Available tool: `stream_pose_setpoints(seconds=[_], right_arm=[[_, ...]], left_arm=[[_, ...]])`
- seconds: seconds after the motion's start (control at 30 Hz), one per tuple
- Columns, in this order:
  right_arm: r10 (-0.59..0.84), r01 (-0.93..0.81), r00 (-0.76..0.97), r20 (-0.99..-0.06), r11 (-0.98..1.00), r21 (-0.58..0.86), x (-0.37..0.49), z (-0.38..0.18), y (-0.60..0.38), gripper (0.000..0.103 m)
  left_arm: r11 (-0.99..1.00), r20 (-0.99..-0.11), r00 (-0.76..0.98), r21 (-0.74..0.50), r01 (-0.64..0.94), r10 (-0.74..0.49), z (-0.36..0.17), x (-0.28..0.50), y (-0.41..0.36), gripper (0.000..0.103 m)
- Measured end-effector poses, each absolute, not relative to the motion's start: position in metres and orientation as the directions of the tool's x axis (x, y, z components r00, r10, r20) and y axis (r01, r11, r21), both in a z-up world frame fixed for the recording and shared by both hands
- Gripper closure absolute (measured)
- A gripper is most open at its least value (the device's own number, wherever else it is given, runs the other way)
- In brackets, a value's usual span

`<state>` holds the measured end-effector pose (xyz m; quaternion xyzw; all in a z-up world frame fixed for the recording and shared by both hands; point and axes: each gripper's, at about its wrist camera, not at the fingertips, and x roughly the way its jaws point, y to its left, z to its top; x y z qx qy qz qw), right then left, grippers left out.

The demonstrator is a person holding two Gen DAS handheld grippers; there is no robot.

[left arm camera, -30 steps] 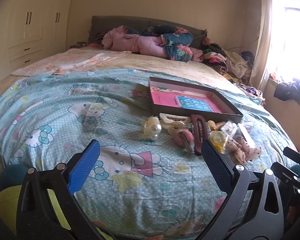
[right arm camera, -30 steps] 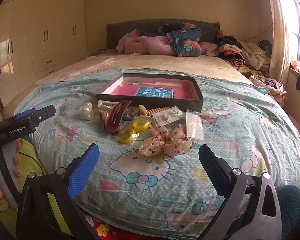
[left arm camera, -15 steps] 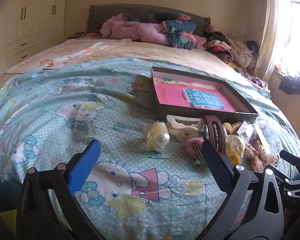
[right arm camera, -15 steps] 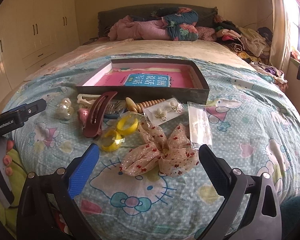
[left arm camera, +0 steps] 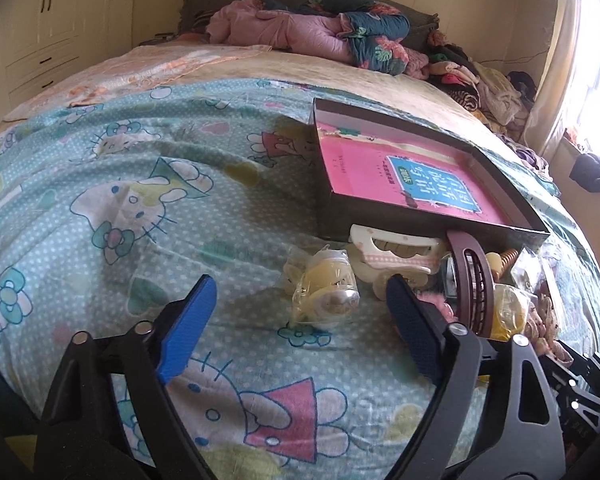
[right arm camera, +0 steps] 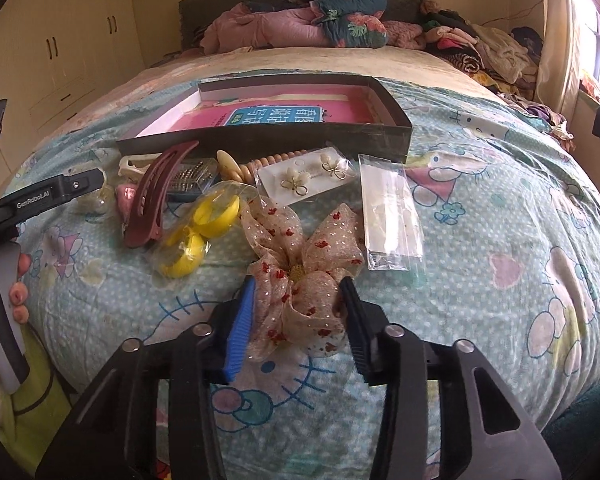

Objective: Organize jewelry
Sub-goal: 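Grasp the pink polka-dot bow with the right tool while the left tool grasps the clear bottle charm, then lower the bow and charm into the dark tray and open both tools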

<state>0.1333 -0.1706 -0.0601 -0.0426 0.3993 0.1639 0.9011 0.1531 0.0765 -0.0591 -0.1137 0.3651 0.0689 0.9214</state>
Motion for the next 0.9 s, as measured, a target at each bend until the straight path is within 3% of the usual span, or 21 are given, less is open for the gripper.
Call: stream_pose_setpoints(seconds=[0.07, 0.1, 0.17, 0.23, 0.9], right_arm=[[0.288, -0.34, 0.619, -0.731, 0.937, 0.081, 0.131, -0.059, -0.176, 0.084], [0.302, -0.348, 0.614, -0.729, 0.933, 0.093, 0.13, -0.058, -0.178, 0.086], [0.327, -0.365, 0.615, -0.718, 0.925, 0.108, 0.126, -0.054, -0.181, 0.093], [0.356, -0.384, 0.616, -0.703, 0.914, 0.126, 0.122, -0.047, -0.184, 0.096], [0.501, -0.473, 0.66, -0.559, 0.856, 0.209, 0.148, 0.032, -0.211, 0.1]], left_arm=[[0.964, -0.695, 0.717, -0.155, -0.214, 0.047, -0.062, 0.156, 0.076, 0.038], [0.965, -0.696, 0.717, -0.156, -0.21, 0.043, -0.063, 0.158, 0.075, 0.042], [0.969, -0.696, 0.717, -0.144, -0.199, 0.044, -0.065, 0.16, 0.073, 0.063], [0.97, -0.696, 0.717, -0.149, -0.193, 0.036, -0.066, 0.162, 0.073, 0.072], [0.969, -0.597, 0.802, -0.193, -0.154, 0.009, 0.001, 0.155, 0.057, 0.073]])
